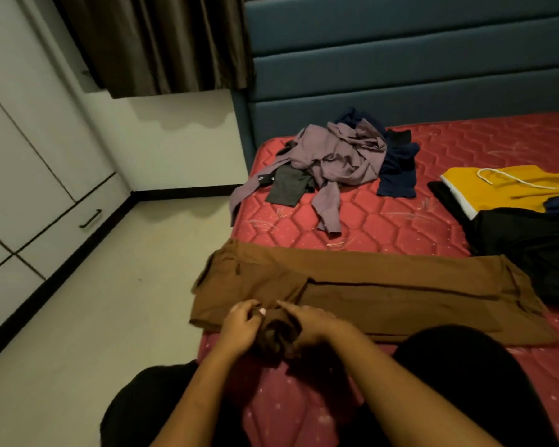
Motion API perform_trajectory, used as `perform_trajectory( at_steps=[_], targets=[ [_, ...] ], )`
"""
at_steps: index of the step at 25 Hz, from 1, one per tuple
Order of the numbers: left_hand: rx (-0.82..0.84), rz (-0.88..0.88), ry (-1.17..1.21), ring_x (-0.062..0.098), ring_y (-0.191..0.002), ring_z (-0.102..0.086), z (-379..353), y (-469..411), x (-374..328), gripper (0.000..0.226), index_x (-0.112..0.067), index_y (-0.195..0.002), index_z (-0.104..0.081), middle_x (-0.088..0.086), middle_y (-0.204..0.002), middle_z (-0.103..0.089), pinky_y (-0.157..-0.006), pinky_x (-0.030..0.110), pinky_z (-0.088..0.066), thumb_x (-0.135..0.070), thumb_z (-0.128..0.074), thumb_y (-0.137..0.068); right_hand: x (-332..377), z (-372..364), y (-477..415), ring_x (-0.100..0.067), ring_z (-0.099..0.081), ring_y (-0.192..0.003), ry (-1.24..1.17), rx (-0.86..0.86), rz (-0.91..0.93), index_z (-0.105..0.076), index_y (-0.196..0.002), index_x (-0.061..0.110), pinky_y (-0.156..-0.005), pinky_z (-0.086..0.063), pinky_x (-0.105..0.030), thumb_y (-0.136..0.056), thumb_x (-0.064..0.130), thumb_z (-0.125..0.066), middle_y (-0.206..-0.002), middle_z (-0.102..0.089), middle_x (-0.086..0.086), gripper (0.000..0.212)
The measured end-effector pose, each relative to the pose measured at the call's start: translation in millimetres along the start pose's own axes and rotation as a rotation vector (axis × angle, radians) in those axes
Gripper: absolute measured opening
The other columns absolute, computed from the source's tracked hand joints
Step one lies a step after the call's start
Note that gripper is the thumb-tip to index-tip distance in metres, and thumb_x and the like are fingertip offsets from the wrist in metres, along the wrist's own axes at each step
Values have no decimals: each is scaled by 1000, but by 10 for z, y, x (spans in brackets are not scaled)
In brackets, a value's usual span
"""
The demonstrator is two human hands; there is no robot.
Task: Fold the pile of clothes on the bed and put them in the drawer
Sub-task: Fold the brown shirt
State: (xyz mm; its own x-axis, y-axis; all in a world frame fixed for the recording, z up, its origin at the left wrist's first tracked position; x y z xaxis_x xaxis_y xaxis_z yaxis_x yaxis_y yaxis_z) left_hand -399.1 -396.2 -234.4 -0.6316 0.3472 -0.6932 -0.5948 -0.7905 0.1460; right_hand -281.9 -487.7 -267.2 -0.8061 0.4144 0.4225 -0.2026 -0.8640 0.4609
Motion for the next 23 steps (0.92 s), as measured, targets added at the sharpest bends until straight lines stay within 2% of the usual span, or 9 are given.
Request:
perform_trajectory(
  at_steps=[2, 4, 7, 10, 13, 15, 17, 20, 23],
  targets=[
    [109, -18, 17, 24, -122, -51, -42, 195, 118, 47, -7, -132, -54, 13, -133, -53, -103, 28, -39, -26, -64, -90, 89, -44, 62, -27, -49, -127, 66, -109, -43, -34, -140, 39, -104, -41, -42, -75, 37, -71, -140, -50, -3, 75],
    [223, -19, 104, 21, -126, -48, -102, 352, 174, 77, -14, -144, -39, 6, -141, -44, -105, 30, -41, -34, -76, -79, 164, 86, 207, -22, -55, -119, -4, -137, 18, -52, -129, 34, -97, -45, -33, -79, 19, -64, -130, -59, -1, 54],
    [262, -74, 136, 22, -132, -43, -111, 378, 201, 104, -17, -151, -24, 5, -147, -37, -107, 32, -41, -21, -87, -68, 247, 420, 449, -13, -58, -95, -18, -75, 77, -67, -96, 25, -74, -44, -22, -76, -4, -58, -93, -66, 5, 36],
    [201, -114, -56, 20, -133, -41, -160, 310, 125, 88, -14, -146, -36, 7, -148, -36, -108, 24, -35, -19, -83, -72, 72, 941, 590, -14, -61, -89, -118, -170, 27, -70, -92, 24, -69, -45, -22, -73, -15, -47, -92, -68, 1, 49],
    [104, -196, -139, 19, -130, -44, -133, 113, -10, 58, -11, -138, -49, 5, -143, -44, -101, 14, -29, -20, -71, -85, -403, 1355, 561, -19, -62, -107, -77, -422, -99, -69, -111, 24, -82, -46, -28, -77, -6, -55, -114, -69, -2, 47],
    [15, -231, -79, 19, -119, -55, -9, -52, -103, 34, -13, -123, -61, 3, -127, -60, -93, 18, -37, -19, -64, -90, -760, 1461, 624, -18, -57, -117, 139, -596, -269, -62, -121, 35, -91, -40, -31, -79, 12, -67, -123, -63, 4, 48],
    [-61, -259, -33, 19, -104, -62, 107, -264, -176, 16, -19, -104, -66, -1, -106, -67, -87, 27, -46, -26, -61, -91, -1138, 1413, 566, -19, -48, -126, 210, -564, -398, -56, -124, 41, -99, -31, -38, -82, 21, -65, -131, -56, 6, 47],
    [-175, -377, -66, 17, -91, -60, 216, -591, -389, 36, -20, -94, -66, -4, -93, -65, -80, 35, -48, -48, -43, -87, -1755, 1441, 501, -26, -45, -128, 26, -487, -604, -63, -117, 37, -104, -27, -45, -84, 19, -60, -130, -58, -1, 38],
    [-264, -498, -89, 20, -87, -55, 233, -879, -677, 39, -17, -91, -64, -3, -88, -63, -77, 34, -43, -47, -39, -91, -2205, 1684, 643, -34, -56, -114, -94, -598, -776, -71, -104, 24, -99, -41, -45, -73, 18, -69, -115, -65, -15, 32]
  ],
)
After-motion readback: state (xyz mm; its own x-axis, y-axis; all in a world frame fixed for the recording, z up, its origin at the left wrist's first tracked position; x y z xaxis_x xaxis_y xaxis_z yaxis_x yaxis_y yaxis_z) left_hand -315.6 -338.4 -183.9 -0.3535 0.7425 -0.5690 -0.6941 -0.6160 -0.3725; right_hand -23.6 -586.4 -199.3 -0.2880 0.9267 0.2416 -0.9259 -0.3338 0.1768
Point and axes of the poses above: each hand's wrist, its own y-axis away from the middle knuckle, its own z-axis out of the back of the hand, x = y × z, the point moved 10 cm from there along -y, towards the middle knuckle
